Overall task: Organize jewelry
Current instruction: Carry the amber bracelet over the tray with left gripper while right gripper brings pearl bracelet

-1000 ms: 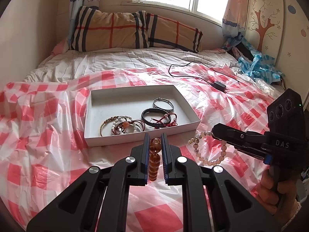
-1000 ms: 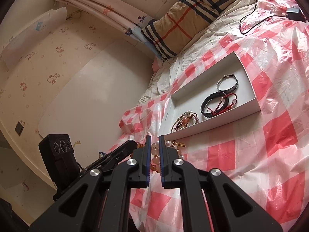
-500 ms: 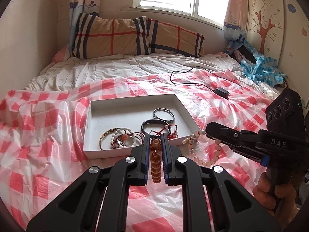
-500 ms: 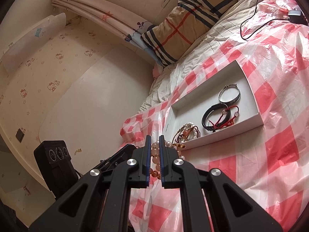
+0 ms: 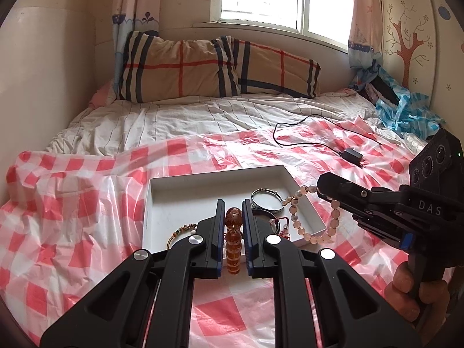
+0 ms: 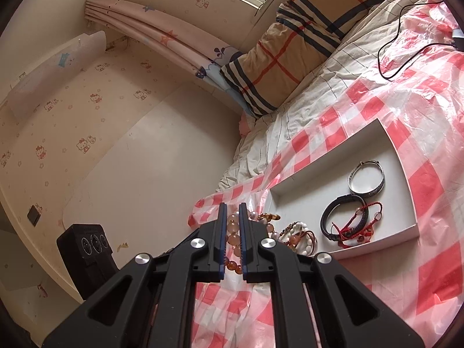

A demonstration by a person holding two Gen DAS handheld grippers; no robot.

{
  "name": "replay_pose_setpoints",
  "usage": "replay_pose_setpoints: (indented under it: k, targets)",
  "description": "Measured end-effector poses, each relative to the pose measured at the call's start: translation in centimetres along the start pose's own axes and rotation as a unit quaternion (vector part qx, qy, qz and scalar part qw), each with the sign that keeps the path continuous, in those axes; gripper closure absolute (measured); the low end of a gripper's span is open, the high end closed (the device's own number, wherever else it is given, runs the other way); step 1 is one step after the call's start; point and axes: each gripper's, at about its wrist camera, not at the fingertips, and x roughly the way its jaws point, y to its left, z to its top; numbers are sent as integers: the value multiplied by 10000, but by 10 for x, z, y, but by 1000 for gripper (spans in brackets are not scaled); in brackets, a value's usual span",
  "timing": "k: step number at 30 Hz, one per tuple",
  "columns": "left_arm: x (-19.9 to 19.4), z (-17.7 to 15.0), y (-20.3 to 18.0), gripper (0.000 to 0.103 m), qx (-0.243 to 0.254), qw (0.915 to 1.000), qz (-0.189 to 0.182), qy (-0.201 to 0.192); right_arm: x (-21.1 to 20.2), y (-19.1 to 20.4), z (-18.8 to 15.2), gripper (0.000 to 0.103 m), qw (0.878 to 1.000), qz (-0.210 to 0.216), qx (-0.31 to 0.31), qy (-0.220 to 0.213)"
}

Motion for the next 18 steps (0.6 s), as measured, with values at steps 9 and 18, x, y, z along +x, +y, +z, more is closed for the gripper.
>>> replay_pose_setpoints:
  k: [9, 18]
  targets:
    - [12, -4, -1, 92, -65, 10000, -14, 36, 8, -7, -4, 94, 9999, -104, -16, 111]
    - [19, -5, -7, 92, -4, 10000, 21, 34, 12, -11, -2, 94, 9997, -173, -29, 145]
